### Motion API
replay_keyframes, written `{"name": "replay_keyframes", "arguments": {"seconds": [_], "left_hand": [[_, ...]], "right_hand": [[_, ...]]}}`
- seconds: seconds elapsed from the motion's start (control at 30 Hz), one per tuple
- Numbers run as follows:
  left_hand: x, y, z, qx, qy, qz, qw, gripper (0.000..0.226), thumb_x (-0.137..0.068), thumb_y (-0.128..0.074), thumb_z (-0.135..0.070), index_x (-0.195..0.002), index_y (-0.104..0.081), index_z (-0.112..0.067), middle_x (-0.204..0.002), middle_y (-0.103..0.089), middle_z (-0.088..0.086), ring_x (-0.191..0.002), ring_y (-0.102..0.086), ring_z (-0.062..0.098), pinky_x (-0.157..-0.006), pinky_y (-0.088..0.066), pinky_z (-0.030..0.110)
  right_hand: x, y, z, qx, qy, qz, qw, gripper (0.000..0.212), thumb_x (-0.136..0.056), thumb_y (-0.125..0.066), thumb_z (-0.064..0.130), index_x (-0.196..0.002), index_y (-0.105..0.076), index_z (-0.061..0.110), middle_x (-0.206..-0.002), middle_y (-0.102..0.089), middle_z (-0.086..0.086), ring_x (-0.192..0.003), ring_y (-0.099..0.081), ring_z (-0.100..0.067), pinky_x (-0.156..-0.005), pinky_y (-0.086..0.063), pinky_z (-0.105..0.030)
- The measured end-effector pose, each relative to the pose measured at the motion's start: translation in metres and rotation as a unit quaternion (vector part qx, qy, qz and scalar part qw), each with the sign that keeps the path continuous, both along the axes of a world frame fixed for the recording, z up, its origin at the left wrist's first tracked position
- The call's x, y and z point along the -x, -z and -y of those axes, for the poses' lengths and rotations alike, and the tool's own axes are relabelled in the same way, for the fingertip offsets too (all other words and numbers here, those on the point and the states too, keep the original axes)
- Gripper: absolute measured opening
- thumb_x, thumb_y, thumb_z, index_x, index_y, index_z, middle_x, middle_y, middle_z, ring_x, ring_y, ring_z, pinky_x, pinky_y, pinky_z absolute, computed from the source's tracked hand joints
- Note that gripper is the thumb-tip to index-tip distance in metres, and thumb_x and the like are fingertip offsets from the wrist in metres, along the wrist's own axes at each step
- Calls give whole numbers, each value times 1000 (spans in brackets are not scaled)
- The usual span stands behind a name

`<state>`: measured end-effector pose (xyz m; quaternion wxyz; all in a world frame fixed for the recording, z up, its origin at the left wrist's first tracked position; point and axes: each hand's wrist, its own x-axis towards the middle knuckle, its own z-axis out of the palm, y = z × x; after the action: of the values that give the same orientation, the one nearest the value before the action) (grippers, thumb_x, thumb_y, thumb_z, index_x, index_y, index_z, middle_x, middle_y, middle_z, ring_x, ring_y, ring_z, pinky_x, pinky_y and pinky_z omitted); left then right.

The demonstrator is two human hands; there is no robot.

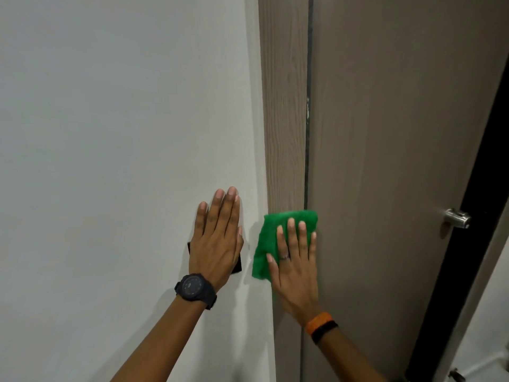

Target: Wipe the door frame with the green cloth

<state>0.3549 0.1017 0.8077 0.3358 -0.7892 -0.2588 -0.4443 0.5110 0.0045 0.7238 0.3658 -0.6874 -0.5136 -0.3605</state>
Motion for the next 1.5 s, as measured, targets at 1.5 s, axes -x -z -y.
{"name": "replay_keyframes", "arguments": {"seconds": [1.5], "left_hand": [[-1, 150, 15, 120, 137, -93, 979, 73, -97, -30, -37, -157, -17, 3, -166, -18, 16, -160, 1, 23, -131, -1, 39]], "right_hand": [[0, 22, -32, -121, -14, -23, 992, 67, -112, -31, 44, -166, -1, 19, -174, 19, 2, -162, 11, -26, -131, 0, -56]]}}
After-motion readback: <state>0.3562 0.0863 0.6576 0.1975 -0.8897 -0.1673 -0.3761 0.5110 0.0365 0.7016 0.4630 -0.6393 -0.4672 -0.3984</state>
